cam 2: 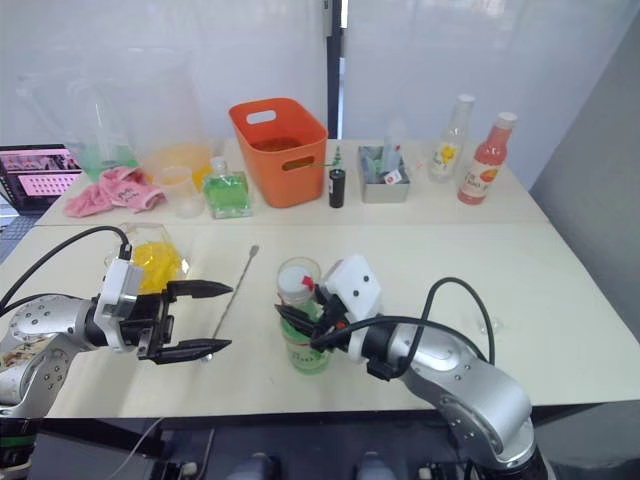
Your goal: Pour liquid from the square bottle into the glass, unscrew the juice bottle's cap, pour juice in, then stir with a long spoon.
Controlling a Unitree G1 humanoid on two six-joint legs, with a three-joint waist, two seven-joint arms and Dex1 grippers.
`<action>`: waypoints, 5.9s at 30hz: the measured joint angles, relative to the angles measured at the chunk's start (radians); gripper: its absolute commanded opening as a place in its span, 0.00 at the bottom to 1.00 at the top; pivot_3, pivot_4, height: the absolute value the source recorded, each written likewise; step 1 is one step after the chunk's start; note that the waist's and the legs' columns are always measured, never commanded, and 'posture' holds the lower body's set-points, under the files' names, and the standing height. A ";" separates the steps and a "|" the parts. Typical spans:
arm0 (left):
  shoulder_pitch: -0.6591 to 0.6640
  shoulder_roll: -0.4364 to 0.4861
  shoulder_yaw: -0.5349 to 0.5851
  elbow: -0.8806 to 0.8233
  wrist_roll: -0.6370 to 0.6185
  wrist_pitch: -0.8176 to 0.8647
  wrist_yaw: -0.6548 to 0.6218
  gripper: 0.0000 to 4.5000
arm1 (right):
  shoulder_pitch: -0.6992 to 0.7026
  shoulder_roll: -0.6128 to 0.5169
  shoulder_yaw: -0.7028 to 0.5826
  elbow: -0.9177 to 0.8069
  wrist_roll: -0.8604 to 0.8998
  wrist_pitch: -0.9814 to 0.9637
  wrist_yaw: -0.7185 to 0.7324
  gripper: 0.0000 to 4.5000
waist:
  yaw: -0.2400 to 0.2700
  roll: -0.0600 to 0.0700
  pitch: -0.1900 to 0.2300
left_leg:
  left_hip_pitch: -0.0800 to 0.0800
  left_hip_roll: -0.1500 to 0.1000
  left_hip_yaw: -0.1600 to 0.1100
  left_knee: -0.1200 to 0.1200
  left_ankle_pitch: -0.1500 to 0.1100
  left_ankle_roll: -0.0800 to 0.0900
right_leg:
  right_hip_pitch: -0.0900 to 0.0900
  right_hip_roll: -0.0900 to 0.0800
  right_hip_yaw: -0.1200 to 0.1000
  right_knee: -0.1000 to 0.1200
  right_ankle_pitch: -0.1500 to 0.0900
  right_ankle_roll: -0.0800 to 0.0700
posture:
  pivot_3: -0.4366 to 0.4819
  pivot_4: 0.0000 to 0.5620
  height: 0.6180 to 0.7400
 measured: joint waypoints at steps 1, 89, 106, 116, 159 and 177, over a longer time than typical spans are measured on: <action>-0.001 0.000 -0.002 0.000 0.000 0.003 0.000 1.00 | 0.009 0.001 0.001 -0.002 -0.002 -0.008 0.001 0.30 | 0.000 0.000 0.000 | 0.000 0.000 0.000 0.000 0.000 0.000 | 0.000 0.000 0.000 0.000 0.000 0.000 | 0.48 0.27 0.99; 0.019 -0.005 -0.004 -0.012 0.000 0.005 -0.006 1.00 | -0.211 -0.087 0.092 0.297 -0.071 -0.201 0.476 0.64 | -0.002 -0.001 0.000 | 0.001 0.001 0.000 0.000 0.000 0.000 | 0.001 0.001 0.000 0.001 0.000 0.000 | 0.48 0.27 0.99; 0.001 -0.013 -0.002 0.021 -0.007 0.019 -0.016 1.00 | -0.167 -0.181 -0.125 0.227 0.102 -0.113 0.480 0.99 | 0.006 -0.001 0.000 | 0.000 0.001 0.000 0.000 0.000 0.000 | 0.001 0.001 0.000 0.000 0.000 0.000 | 0.48 0.27 0.99; 0.002 -0.020 0.027 0.059 0.000 0.020 0.046 1.00 | 0.083 -0.316 -0.359 0.170 0.235 -0.087 0.468 0.99 | 0.013 -0.001 0.000 | 0.000 0.001 0.000 0.000 0.000 0.000 | 0.001 0.001 0.000 -0.001 0.000 0.000 | 0.48 0.27 0.99; -0.299 -0.168 -0.232 0.040 -0.044 0.286 0.048 1.00 | 0.012 -0.504 -0.469 0.231 0.509 -0.033 0.493 0.99 | 0.025 -0.002 0.000 | 0.000 0.000 -0.001 0.003 0.000 0.000 | 0.002 0.001 0.000 -0.001 0.000 0.000 | 0.48 0.27 0.99; -0.301 -0.199 -0.262 0.032 -0.012 0.257 0.040 0.69 | 0.014 -0.504 -0.468 0.229 0.508 -0.027 0.475 1.00 | 0.026 -0.002 0.000 | -0.001 0.000 -0.001 0.003 0.000 0.000 | 0.002 0.001 0.000 -0.001 0.000 0.000 | 0.48 0.27 0.99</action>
